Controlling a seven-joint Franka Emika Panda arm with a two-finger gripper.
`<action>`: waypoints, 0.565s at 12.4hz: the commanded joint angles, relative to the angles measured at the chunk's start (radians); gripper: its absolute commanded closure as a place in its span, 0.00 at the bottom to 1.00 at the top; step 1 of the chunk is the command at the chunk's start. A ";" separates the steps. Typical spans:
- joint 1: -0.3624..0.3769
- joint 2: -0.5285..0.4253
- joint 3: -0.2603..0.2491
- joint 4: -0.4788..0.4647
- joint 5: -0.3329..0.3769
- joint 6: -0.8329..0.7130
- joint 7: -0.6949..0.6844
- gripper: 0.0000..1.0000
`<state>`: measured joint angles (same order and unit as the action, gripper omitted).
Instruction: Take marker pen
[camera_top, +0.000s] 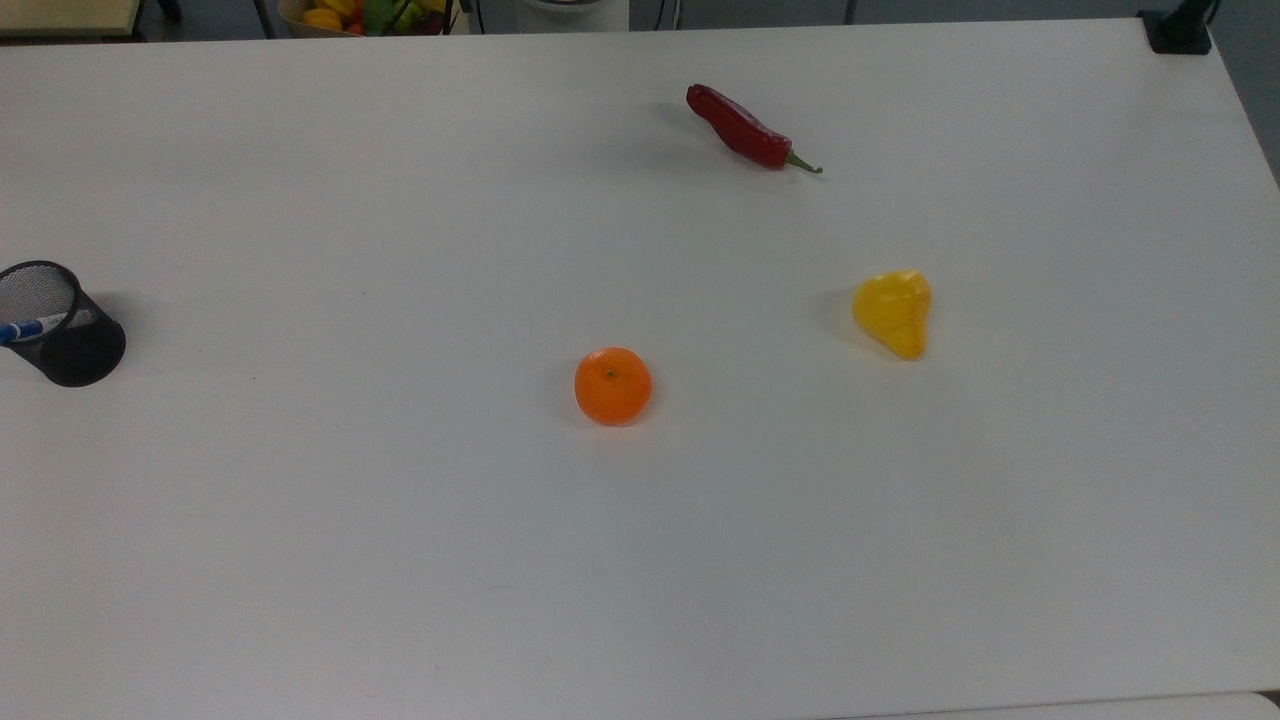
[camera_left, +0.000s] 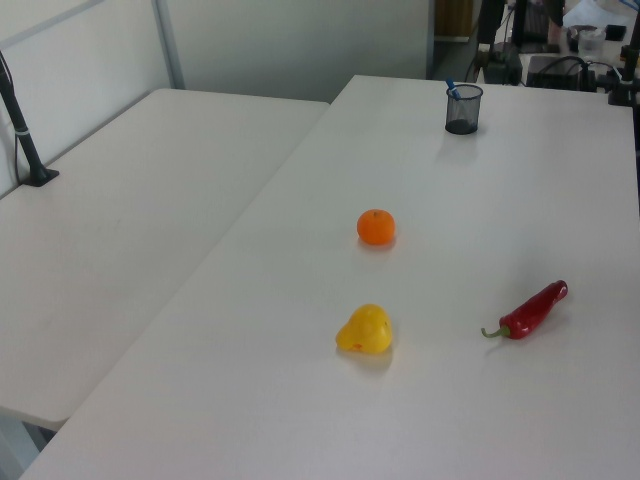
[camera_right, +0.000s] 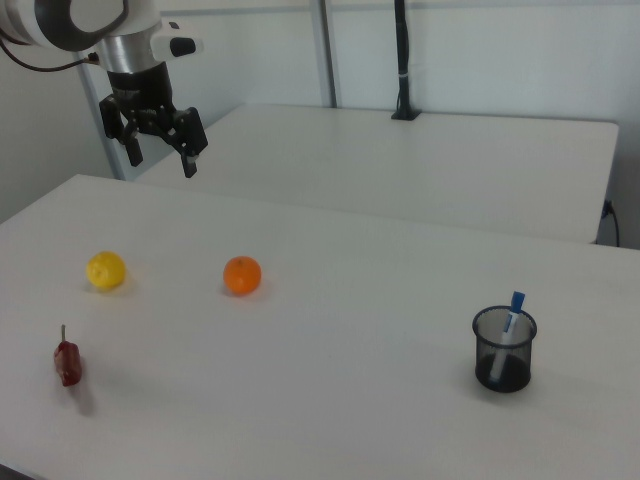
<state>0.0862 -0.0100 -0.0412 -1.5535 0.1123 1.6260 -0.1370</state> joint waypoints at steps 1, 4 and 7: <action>0.033 -0.034 -0.028 -0.045 -0.022 0.006 -0.016 0.00; 0.030 -0.036 -0.028 -0.046 -0.025 0.018 -0.018 0.00; 0.027 -0.036 -0.039 -0.048 -0.031 0.031 -0.019 0.00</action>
<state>0.0924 -0.0132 -0.0501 -1.5608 0.1049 1.6261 -0.1372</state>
